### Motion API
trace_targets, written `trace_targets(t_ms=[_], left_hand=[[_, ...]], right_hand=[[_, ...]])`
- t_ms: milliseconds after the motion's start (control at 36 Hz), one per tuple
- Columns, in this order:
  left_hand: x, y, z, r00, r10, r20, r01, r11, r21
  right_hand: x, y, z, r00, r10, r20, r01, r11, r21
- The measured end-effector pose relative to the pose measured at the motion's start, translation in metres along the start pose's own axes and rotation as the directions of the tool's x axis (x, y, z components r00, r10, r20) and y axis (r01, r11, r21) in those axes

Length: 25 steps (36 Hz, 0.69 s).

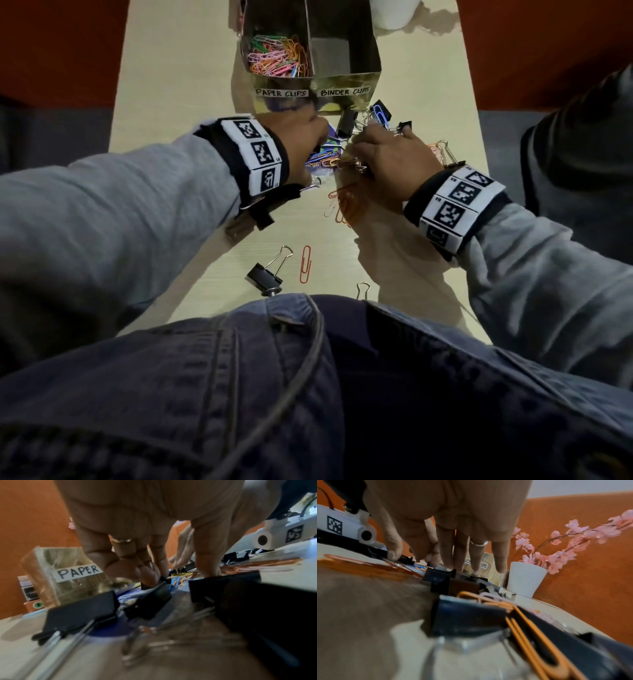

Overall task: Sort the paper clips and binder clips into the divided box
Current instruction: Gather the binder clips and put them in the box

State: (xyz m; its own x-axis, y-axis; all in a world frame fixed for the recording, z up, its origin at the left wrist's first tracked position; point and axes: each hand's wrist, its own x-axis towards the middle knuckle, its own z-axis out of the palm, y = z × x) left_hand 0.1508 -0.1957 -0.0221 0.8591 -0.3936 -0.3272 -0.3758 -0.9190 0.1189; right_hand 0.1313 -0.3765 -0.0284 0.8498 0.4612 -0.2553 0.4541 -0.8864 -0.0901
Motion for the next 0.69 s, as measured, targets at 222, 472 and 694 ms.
trace_targets(t_ms=[222,472,694], left_hand=[[0.002,-0.002,-0.003,0.997,0.076,0.000,-0.075,0.994,0.076],[0.021,0.041,-0.008,0.992,0.127,-0.006,-0.122,0.962,0.245],[0.021,0.045,-0.004,0.968,0.247,0.051,-0.249,0.903,0.350]], right_hand=[[0.009,0.000,-0.007,0.998,0.059,0.000,-0.058,0.990,-0.128],[-0.001,0.000,-0.002,1.000,0.016,0.002,-0.016,0.999,0.041],[-0.022,0.011,0.000,0.996,0.068,-0.060,-0.060,0.989,0.134]])
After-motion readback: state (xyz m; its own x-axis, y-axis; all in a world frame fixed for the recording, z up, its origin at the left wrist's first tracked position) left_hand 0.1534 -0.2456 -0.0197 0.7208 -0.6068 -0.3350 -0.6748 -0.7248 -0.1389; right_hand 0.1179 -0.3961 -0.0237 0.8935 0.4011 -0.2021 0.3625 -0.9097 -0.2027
